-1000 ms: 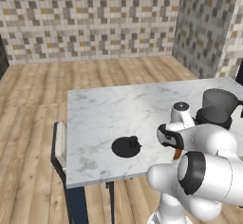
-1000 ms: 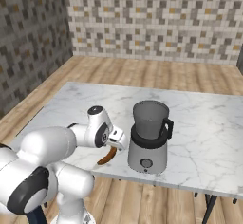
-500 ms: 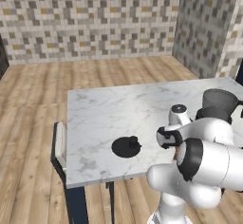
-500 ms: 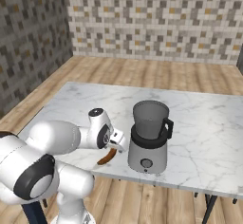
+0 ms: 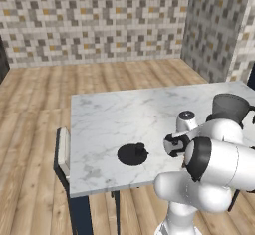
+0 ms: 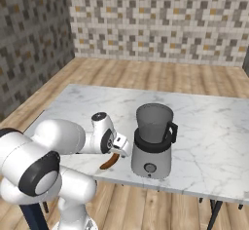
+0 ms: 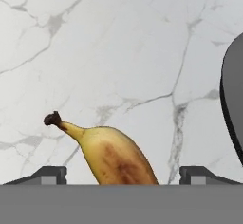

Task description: Open the blender lid, put the banana in the blender, close the lid, and start the blender.

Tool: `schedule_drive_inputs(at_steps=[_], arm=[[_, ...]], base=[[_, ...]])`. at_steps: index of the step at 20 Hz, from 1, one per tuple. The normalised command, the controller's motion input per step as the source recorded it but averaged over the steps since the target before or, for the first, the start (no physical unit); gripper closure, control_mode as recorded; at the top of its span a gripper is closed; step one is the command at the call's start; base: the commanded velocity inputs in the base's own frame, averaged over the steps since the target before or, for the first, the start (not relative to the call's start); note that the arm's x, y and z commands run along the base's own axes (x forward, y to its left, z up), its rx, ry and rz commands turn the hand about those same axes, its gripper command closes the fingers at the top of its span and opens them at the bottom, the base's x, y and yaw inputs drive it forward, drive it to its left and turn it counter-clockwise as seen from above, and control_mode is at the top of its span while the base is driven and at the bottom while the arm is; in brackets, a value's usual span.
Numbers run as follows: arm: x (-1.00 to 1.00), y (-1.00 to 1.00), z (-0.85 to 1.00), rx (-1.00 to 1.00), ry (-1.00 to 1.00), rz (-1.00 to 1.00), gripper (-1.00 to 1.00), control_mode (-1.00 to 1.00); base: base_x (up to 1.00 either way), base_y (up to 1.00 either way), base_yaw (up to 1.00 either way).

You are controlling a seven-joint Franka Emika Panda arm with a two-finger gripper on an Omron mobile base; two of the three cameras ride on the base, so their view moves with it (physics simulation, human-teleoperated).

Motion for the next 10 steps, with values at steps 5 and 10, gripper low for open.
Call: schedule_drive_inputs(at_steps=[5,10], arm=[[-0.03,0.0,-0.22,0.0,0.01,0.0,1.0,-1.0],[0.0,0.0,-0.01,0.0,0.01,0.0,1.0,-1.0]], base=[[0.0,0.0,0.0],[0.0,0.0,0.0]])
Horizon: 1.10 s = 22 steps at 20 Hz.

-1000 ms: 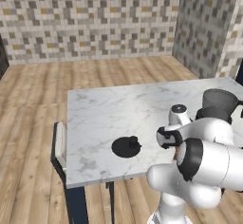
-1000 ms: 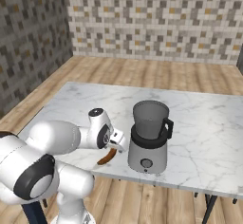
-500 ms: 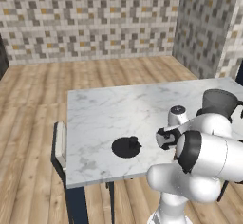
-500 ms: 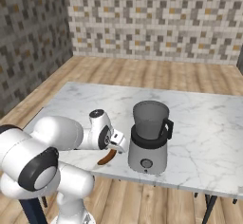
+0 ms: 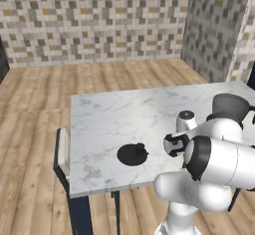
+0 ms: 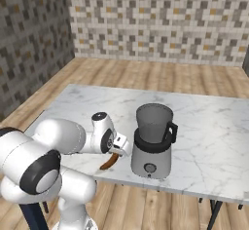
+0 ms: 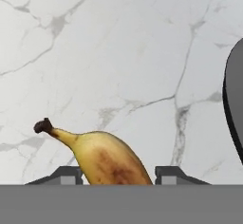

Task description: Open the blender lid, put the banana in the blender, close the lid, and start the blender.

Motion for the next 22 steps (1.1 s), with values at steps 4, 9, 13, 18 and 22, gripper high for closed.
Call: schedule_drive_inputs(at_steps=[4,9,13,18,22], arm=[[-0.22,-0.02,0.1,0.0,-0.08,0.0,1.0,-1.0],[-0.33,0.0,0.48,0.0,-0.17,0.0,1.0,-1.0],[-0.27,0.0,0.75,0.0,-0.21,0.0,1.0,-1.0],[-0.2,0.0,0.88,0.0,-0.21,-0.01,1.0,-1.0],[-0.18,0.0,0.86,0.0,-0.2,-0.04,1.0,-1.0]], base=[[0.0,0.0,0.0],[0.0,0.0,0.0],[0.0,0.0,0.0],[0.0,0.0,0.0],[0.0,0.0,0.0]])
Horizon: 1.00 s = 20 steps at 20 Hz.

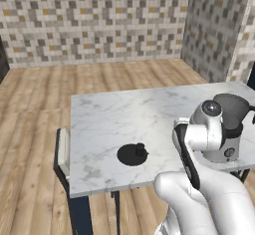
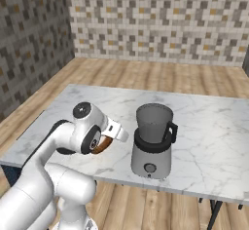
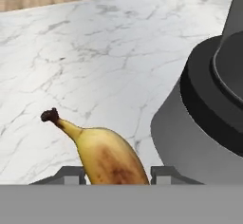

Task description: Open the blender lid, put the banana in the blender, close the lid, and start the blender.

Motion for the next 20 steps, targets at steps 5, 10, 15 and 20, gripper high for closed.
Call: schedule_drive_inputs(at_steps=[5,10,15,20], arm=[[-0.16,0.0,0.89,0.0,-0.21,-0.08,1.0,-1.0],[-0.07,0.0,0.92,-0.02,-0.17,-0.12,1.0,-1.0],[0.0,0.0,0.88,-0.05,-0.1,-0.16,1.0,-1.0],[0.0,0.0,0.83,-0.07,-0.04,-0.19,1.0,-1.0]], base=[[0.0,0.0,0.0],[0.0,0.0,0.0],[0.0,0.0,0.0],[0.0,0.0,0.0]])
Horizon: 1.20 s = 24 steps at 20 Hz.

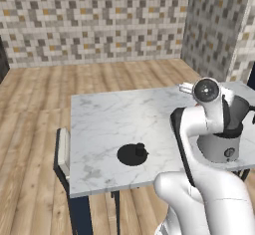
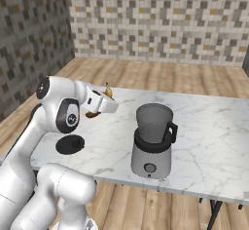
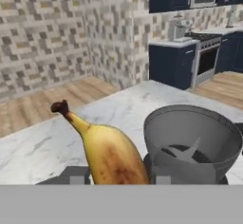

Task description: Open the blender lid, put the banana in the blender, close the lid, and start the blender.

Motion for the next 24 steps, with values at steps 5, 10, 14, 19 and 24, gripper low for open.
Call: schedule_drive_inputs(at_steps=[5,10,14,19,24], arm=[[0.0,-0.07,0.79,-0.09,0.0,-0.23,1.0,-1.0],[0.0,-0.28,0.64,-0.09,0.03,-0.23,1.0,-1.0],[-0.07,-0.48,0.25,-0.03,0.01,-0.21,1.0,-1.0],[-0.19,-0.59,-0.1,0.0,0.0,-0.24,1.0,-1.0],[-0.06,-0.57,-0.34,0.0,0.0,-0.21,1.0,-1.0]], base=[[0.0,0.0,0.0],[0.0,0.0,0.0],[0.0,0.0,0.0],[0.0,0.0,0.0],[0.0,0.0,0.0]])
